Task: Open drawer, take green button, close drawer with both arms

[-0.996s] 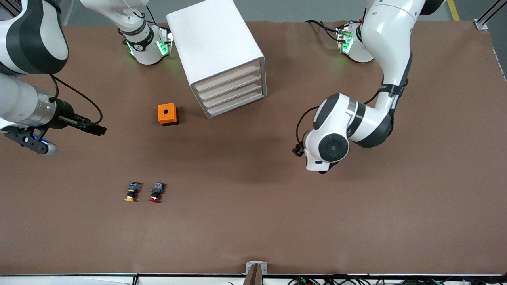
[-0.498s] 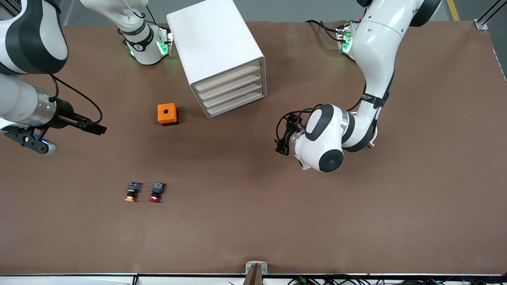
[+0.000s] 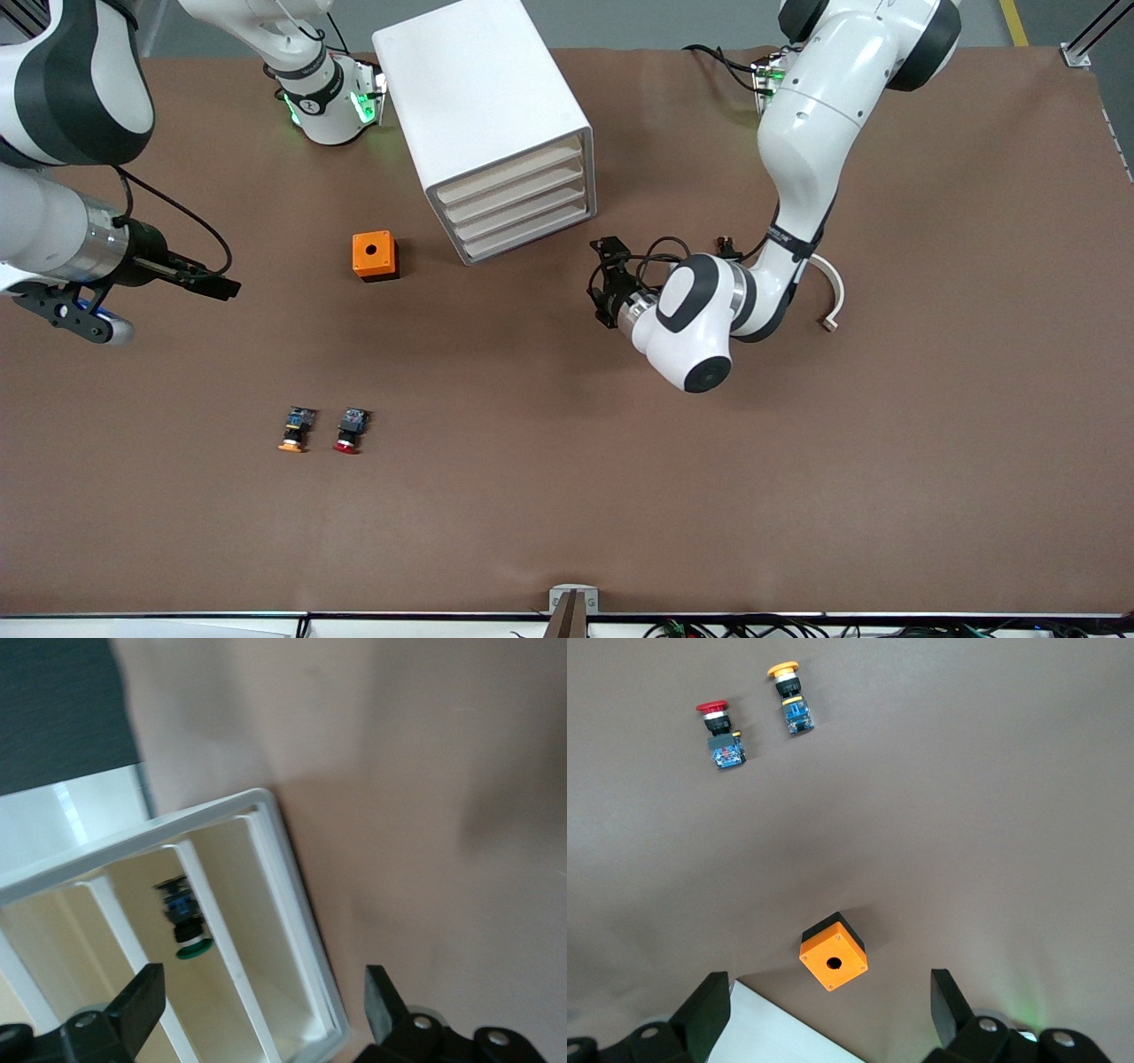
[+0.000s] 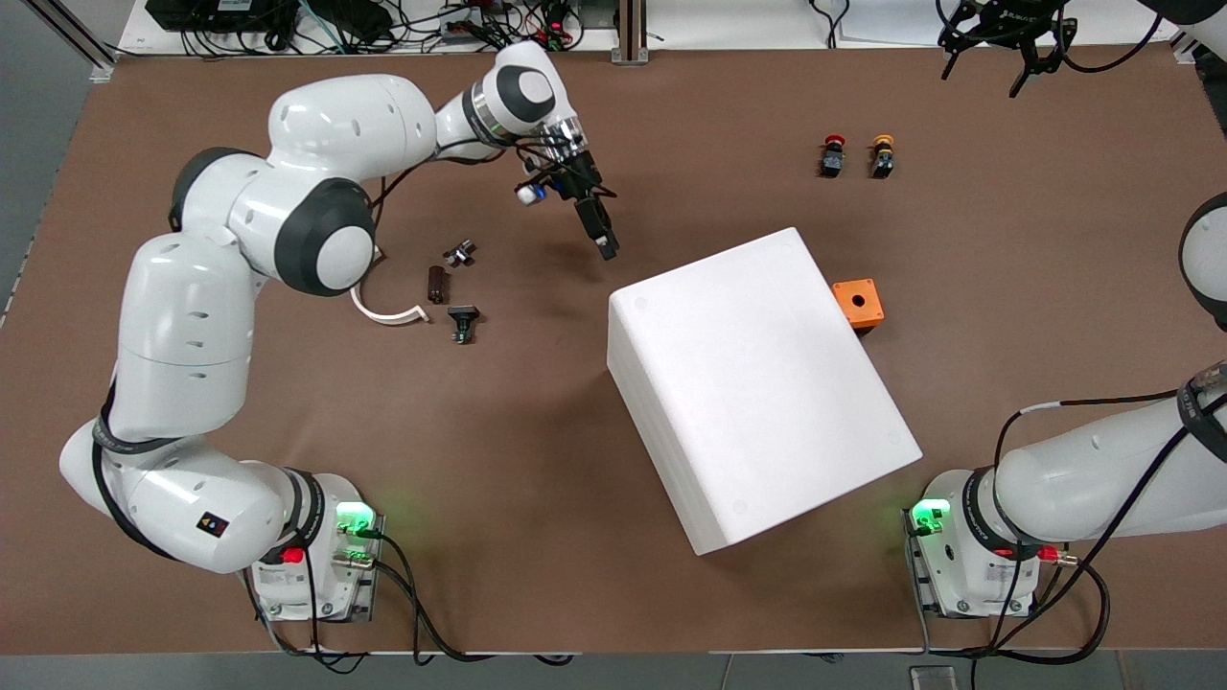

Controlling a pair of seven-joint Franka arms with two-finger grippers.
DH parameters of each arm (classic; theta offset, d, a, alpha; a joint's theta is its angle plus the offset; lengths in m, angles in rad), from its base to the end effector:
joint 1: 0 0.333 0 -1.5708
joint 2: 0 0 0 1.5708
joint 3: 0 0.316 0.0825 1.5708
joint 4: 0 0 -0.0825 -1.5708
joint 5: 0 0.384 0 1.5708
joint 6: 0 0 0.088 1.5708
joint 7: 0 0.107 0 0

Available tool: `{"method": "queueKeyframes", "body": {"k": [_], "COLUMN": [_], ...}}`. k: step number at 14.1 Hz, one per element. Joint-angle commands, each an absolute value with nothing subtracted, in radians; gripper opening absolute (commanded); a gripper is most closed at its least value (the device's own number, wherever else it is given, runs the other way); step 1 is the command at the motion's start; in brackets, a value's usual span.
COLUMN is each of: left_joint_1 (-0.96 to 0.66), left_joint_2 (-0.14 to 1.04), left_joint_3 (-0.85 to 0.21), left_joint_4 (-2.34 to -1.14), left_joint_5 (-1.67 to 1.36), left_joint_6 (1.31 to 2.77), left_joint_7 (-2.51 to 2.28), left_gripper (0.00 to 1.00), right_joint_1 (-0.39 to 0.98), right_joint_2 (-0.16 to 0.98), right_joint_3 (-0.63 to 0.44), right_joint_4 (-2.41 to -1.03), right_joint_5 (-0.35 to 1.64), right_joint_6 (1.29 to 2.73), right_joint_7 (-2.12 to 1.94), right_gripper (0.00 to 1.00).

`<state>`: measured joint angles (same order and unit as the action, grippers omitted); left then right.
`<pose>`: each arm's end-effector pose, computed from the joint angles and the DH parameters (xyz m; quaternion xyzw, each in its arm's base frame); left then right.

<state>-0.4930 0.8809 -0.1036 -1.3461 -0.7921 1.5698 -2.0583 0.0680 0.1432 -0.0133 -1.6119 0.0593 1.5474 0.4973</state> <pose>0.5258 -0.4321 0.1967 -0.5522 -0.6666 0.4644 0.1873 0.5822 0.0388 0.5221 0.9694 -0.2206 -0.1075 0.0007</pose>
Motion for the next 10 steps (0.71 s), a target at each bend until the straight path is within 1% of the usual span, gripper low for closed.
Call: {"method": "queueKeyframes", "body": {"k": [1,3,4,5,7,10], "left_joint_1": [-0.492,-0.492,-0.492,-0.494,-0.495,-0.502], "left_joint_2": [0.928,0.942,0.952,0.96,0.977,1.011], "left_joint_3": [-0.127,-0.15,-0.158,-0.161,-0.161,-0.161], "left_joint_4": [-1.321,-1.327,-1.331,-1.342,-1.351,-1.353], "left_joint_5": [-0.86,-0.886,-0.902,-0.916,-0.928,-0.931], "left_joint_6": [1.491,1.454,1.433,1.421,1.402,1.393], "left_joint_7": [-2.137,-2.138,-2.138,-2.138,-2.147,-2.192], "left_gripper": [0.85,0.65,0.57,0.52,0.48,0.47], "right_joint_1": [0.066,0.066,0.066,0.066,0.066,0.069], "right_joint_2": [0.133,0.133,0.133,0.133,0.133,0.135], "right_joint_3": [-0.012,-0.012,-0.012,-0.012,-0.012,-0.012], "right_joint_4": [-1.609,-1.609,-1.609,-1.609,-1.608,-1.608], "right_joint_5": [0.071,0.071,0.071,0.071,0.071,0.072], "right_joint_6": [1.536,1.537,1.537,1.537,1.542,1.548], "right_joint_7": [0.511,0.511,0.511,0.511,0.511,0.518], "right_gripper": [1.0,1.0,1.0,1.0,1.0,1.0]}}
